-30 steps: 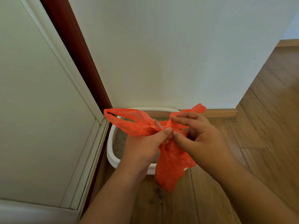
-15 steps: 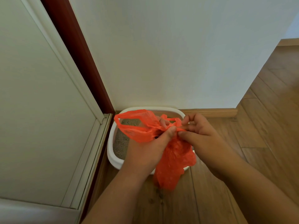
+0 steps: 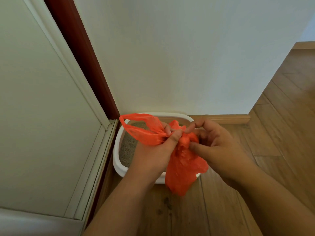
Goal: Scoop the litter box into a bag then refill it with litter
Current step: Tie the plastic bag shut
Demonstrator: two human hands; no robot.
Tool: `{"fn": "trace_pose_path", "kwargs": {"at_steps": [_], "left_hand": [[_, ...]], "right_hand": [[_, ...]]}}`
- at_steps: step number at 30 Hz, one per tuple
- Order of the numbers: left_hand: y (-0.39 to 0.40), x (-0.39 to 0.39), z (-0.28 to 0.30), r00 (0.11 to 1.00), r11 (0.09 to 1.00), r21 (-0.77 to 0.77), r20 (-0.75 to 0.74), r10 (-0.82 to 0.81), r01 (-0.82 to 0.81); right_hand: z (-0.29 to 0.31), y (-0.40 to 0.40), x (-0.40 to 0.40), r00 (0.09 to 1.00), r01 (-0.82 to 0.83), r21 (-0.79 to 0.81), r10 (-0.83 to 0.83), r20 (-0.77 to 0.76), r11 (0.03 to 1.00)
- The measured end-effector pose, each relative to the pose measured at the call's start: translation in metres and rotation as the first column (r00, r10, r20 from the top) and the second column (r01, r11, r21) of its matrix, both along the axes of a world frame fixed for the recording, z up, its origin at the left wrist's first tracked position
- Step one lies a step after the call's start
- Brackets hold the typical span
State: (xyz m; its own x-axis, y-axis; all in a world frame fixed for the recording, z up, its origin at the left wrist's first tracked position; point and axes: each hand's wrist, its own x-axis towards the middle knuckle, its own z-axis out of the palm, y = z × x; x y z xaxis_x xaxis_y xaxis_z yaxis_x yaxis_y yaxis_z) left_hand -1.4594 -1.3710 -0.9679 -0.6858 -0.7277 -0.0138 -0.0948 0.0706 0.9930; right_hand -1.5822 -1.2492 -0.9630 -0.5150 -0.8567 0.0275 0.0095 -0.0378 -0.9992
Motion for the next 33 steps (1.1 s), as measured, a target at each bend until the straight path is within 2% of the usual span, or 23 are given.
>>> {"fn": "trace_pose_path", "kwargs": {"at_steps": [3, 10, 13, 15, 18, 21, 28, 31, 33], "left_hand": [[-0.0028, 0.0016, 0.0001, 0.999, 0.999, 0.036, 0.027, 0.028, -0.028], [-0.0032, -0.0008, -0.0021, 0.998, 0.972, 0.233, -0.041, 0.051, -0.04], [-0.0006, -0.0022, -0.0025, 0.997, 0.959, 0.283, -0.061, 0.037, -0.018], [-0.0014, -0.0026, -0.0052, 0.997, 0.958, 0.286, -0.06, 0.039, -0.02], [-0.002, -0.0022, -0.0062, 0.998, 0.961, 0.278, -0.053, 0.016, 0.0], [-0.0019, -0.0011, -0.0061, 0.999, 0.961, 0.277, -0.045, 0.027, -0.013], [-0.0005, 0.0016, -0.0052, 0.999, 0.975, 0.22, -0.015, 0.029, -0.025], [-0.001, 0.0028, -0.0025, 1.0, 0.98, 0.199, 0.026, 0.017, -0.022], [-0.0003, 0.0033, -0.0014, 1.0, 0.982, 0.188, -0.002, -0.005, 0.006]], "right_hand": [[0.0032, -0.0014, 0.0038, 0.999, -0.051, 0.005, 0.051, 0.006, 0.999], [0.0059, 0.0018, -0.0011, 0.996, -0.083, 0.054, 0.081, 0.026, 0.995], [0.0022, -0.0002, -0.0008, 0.997, -0.038, 0.091, 0.045, -0.069, 0.995], [0.0014, -0.0017, 0.0002, 0.982, 0.006, 0.089, 0.011, -0.189, 0.996], [0.0035, -0.0015, 0.0004, 0.913, 0.093, 0.088, -0.05, -0.404, 0.992], [0.0037, 0.0005, -0.0014, 0.866, 0.113, 0.088, -0.055, -0.497, 0.99], [0.0046, 0.0009, -0.0015, 0.884, 0.073, 0.128, -0.004, -0.468, 0.989], [0.0044, -0.001, 0.003, 0.899, 0.096, 0.11, -0.039, -0.436, 0.989], [0.0031, -0.0033, 0.0048, 0.923, 0.114, 0.081, -0.075, -0.378, 0.99]]}}
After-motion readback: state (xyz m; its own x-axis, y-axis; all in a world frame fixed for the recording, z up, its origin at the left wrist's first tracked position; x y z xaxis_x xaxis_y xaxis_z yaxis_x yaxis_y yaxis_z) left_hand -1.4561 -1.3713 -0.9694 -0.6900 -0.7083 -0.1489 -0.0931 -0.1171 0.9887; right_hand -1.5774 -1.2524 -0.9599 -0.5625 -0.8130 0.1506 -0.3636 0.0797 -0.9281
